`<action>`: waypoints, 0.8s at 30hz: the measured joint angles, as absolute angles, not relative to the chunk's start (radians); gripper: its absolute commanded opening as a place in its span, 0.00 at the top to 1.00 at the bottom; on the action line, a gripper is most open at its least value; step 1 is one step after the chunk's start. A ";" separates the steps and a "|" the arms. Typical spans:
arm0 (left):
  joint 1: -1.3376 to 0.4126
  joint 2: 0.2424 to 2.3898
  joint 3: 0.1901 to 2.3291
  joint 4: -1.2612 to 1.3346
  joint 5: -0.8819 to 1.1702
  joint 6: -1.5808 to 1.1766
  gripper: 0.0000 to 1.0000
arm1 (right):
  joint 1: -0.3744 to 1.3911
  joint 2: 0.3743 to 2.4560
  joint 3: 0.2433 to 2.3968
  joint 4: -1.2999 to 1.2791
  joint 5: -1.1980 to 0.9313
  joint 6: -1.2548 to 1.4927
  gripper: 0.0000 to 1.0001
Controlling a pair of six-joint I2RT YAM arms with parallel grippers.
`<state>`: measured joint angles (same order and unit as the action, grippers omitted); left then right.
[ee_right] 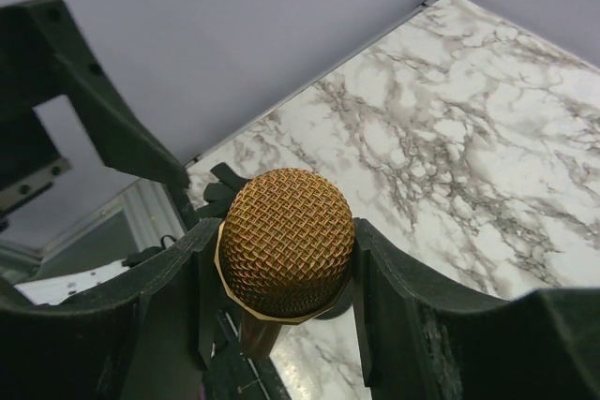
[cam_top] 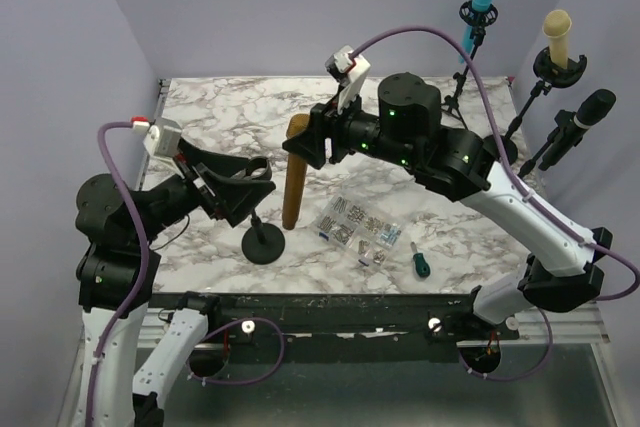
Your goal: Remove the microphone from the stand
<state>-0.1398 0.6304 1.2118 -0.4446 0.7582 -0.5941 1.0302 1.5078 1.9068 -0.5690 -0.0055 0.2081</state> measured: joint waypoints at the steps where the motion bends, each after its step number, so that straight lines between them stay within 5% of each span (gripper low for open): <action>1: -0.170 0.636 1.197 -0.435 0.763 -0.593 0.05 | 1.030 1.496 1.901 -0.568 -0.019 0.218 0.99; 7: -0.404 0.659 1.158 -0.427 0.693 -0.574 0.14 | 1.030 1.411 1.840 -0.524 -0.086 0.264 0.99; 15: -0.710 0.772 1.257 -0.557 0.353 -0.460 0.19 | 1.030 1.394 1.774 -0.487 -0.096 0.288 0.99; 20: -0.790 0.796 1.264 -0.592 0.205 -0.437 0.02 | 1.030 1.360 1.657 -0.454 -0.079 0.318 0.99; 24: -0.799 0.747 1.240 -0.593 0.110 -0.430 0.02 | 1.033 1.322 1.600 -0.424 0.064 0.350 0.99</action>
